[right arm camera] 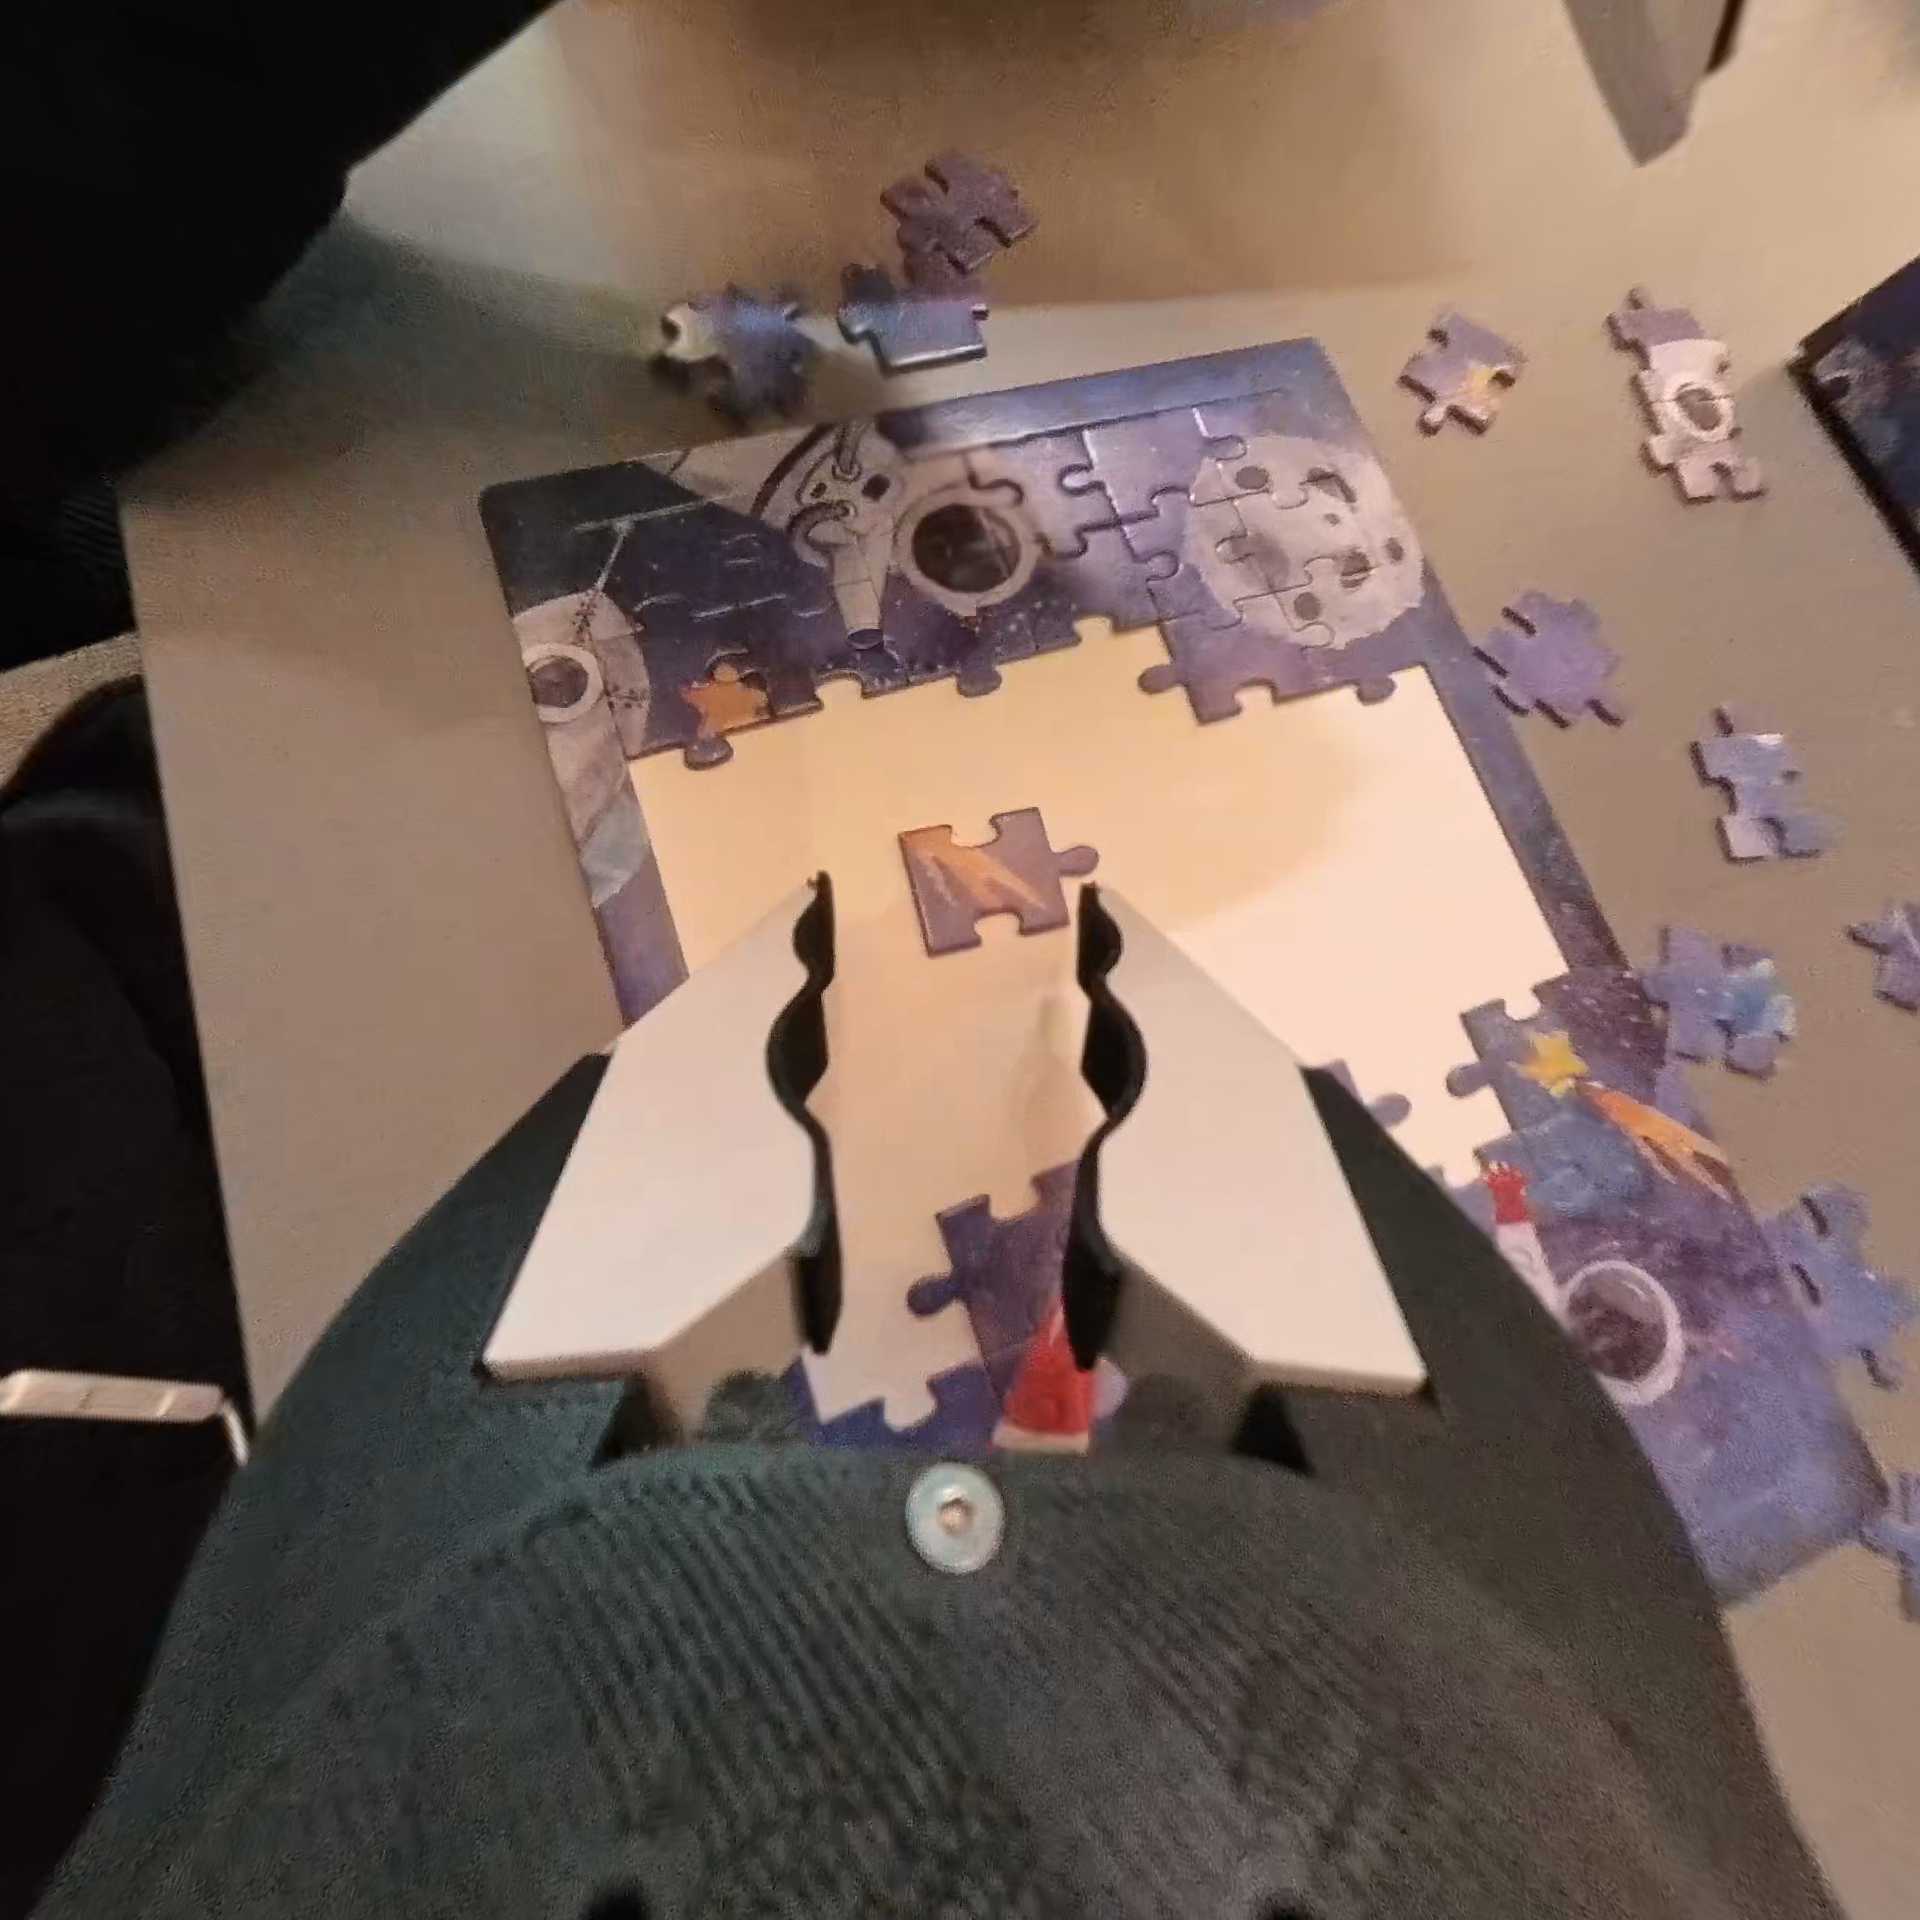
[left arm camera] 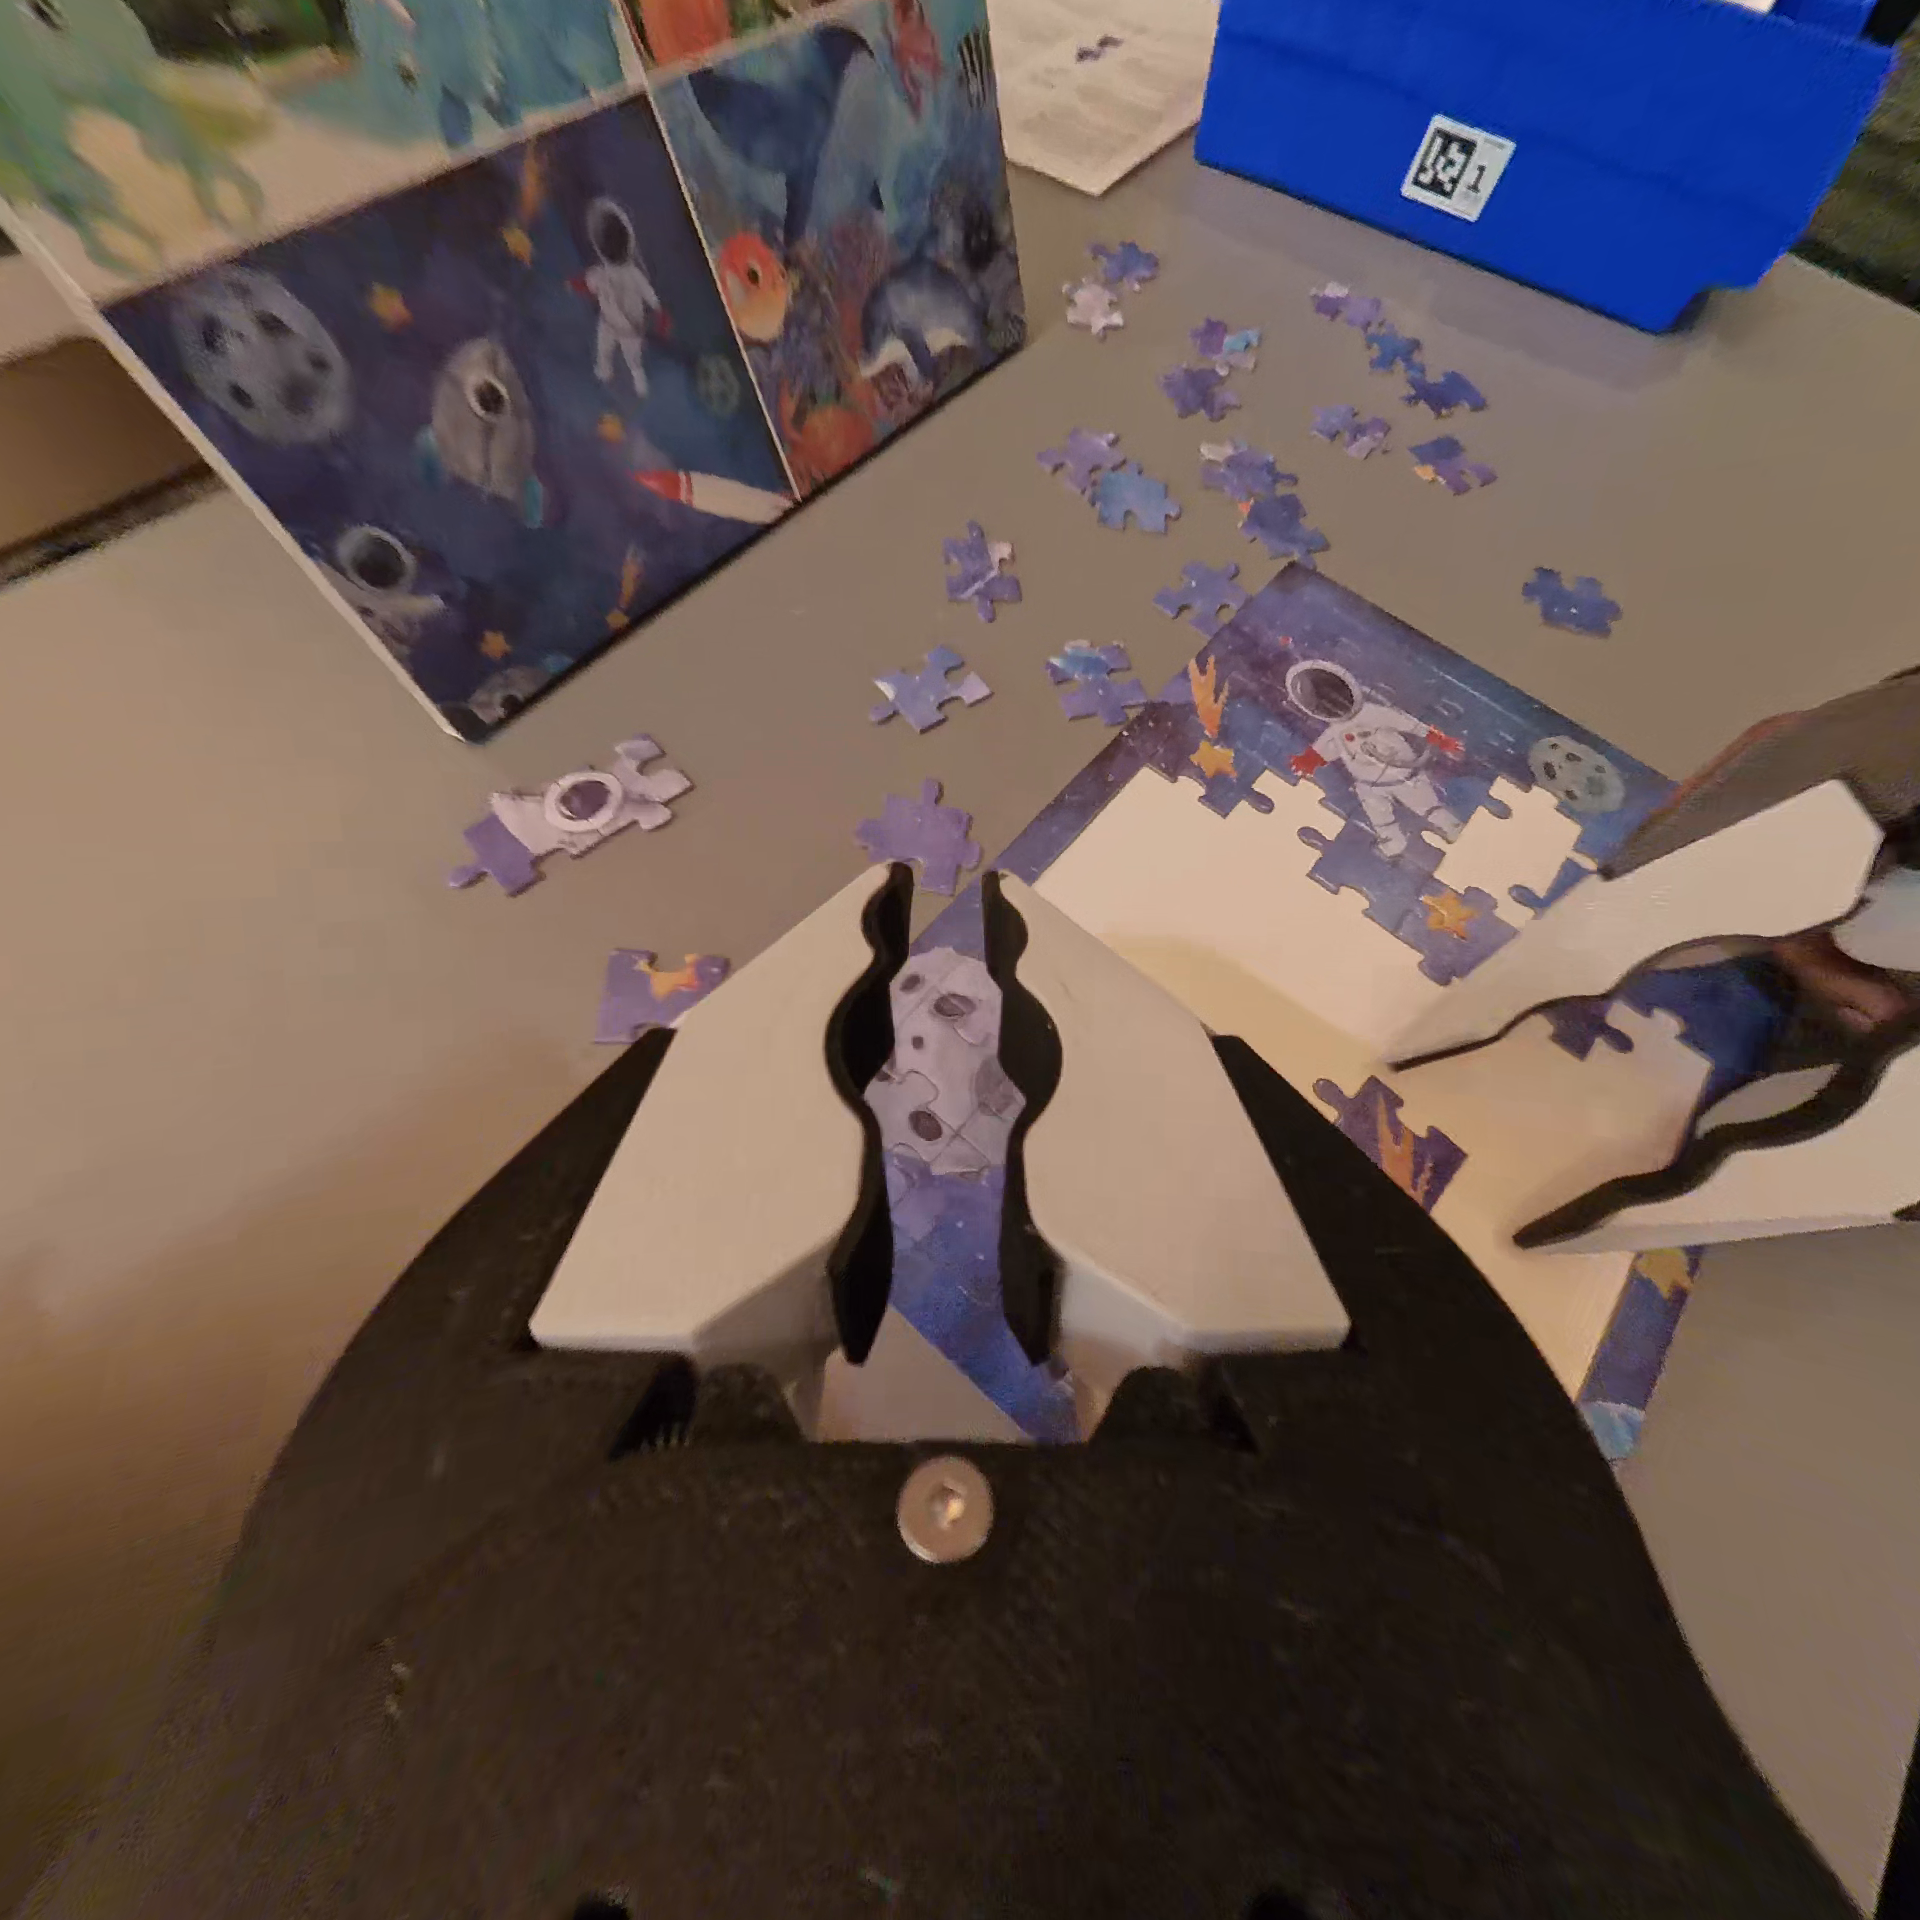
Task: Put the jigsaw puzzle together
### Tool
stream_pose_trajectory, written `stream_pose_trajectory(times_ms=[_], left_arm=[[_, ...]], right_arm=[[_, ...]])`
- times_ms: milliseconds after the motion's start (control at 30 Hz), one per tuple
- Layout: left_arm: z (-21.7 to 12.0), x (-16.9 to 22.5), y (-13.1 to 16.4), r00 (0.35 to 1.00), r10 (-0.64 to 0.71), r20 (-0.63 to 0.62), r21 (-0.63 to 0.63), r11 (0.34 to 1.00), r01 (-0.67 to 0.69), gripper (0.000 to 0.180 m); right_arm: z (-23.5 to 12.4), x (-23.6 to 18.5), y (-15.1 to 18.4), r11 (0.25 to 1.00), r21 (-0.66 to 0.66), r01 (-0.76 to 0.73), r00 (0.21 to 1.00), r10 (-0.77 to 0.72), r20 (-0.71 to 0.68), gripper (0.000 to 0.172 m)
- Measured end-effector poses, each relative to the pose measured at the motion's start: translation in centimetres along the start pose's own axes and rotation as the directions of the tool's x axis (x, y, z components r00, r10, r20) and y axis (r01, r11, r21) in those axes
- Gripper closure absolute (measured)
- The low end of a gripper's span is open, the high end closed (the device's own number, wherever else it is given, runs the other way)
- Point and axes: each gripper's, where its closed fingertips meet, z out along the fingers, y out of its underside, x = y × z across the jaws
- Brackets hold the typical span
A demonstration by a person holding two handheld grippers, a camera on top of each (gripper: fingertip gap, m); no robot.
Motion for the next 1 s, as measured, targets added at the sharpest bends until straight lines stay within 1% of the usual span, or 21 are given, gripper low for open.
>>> stream_pose_trajectory(times_ms=[100,200,300,333,367,400,433,467,533,633,733,833,1000], left_arm=[[1.3,0.4,1.1,0.999,-0.028,-0.041,-0.037,0.999,0.027,0.168],[2.2,0.4,1.9,0.999,-0.014,-0.031,-0.074,0.997,0.011,0.168],[2.8,0.5,2.5,1.000,-0.004,-0.030,-0.101,0.995,0.001,0.168],[3.0,0.5,2.7,1.000,-0.003,-0.031,-0.107,0.994,0.000,0.168],[3.1,0.5,2.8,1.000,-0.003,-0.031,-0.113,0.994,-0.001,0.168],[3.2,0.4,2.9,1.000,-0.003,-0.030,-0.117,0.993,-0.001,0.168],[3.2,0.4,3.0,1.000,-0.004,-0.030,-0.120,0.993,0.000,0.168],[3.3,0.3,3.1,1.000,-0.006,-0.030,-0.121,0.993,0.003,0.168],[3.3,0.3,3.2,1.000,-0.010,-0.029,-0.122,0.992,0.006,0.168],[3.3,0.0,3.2,1.000,-0.006,-0.018,-0.122,0.993,0.003,0.168],[3.3,-0.1,3.2,1.000,-0.013,-0.018,-0.115,0.993,0.011,0.168],[3.3,-0.2,3.2,1.000,-0.015,-0.014,-0.113,0.993,0.014,0.168],[3.3,-0.4,3.2,1.000,-0.019,-0.006,-0.111,0.994,0.018,0.168]], right_arm=[[0.9,0.1,1.0,0.999,-0.050,0.005,0.998,-0.002,0.063,0.124],[0.9,0.1,1.1,0.998,-0.055,-0.004,0.993,0.011,0.120,0.131],[1.1,-0.3,0.9,0.999,-0.051,0.019,0.988,-0.011,0.153,0.144],[1.1,-0.4,0.8,0.998,-0.050,0.031,0.988,-0.023,0.154,0.145],[1.1,-0.5,0.8,0.998,-0.052,0.045,0.987,-0.037,0.158,0.156],[1.2,-0.7,0.7,0.997,-0.050,0.060,0.986,-0.051,0.161,0.162],[1.3,-1.0,0.5,0.997,-0.044,0.068,0.984,-0.060,0.165,0.163],[1.4,-1.3,0.3,0.997,-0.037,0.069,0.982,-0.062,0.180,0.163],[1.7,-1.7,-0.1,0.997,-0.037,0.072,0.980,-0.064,0.188,0.156],[1.7,-0.7,-0.7,0.995,-0.016,0.103,0.987,-0.100,0.122,0.148],[1.5,-0.1,-0.9,0.999,0.006,0.045,0.992,-0.046,0.115,0.138],[2.1,0.1,-0.3,0.999,-0.032,-0.005,0.993,0.008,0.114,0.130],[2.5,-0.1,-0.3,0.998,-0.036,-0.041,0.991,0.045,0.127,0.132]])
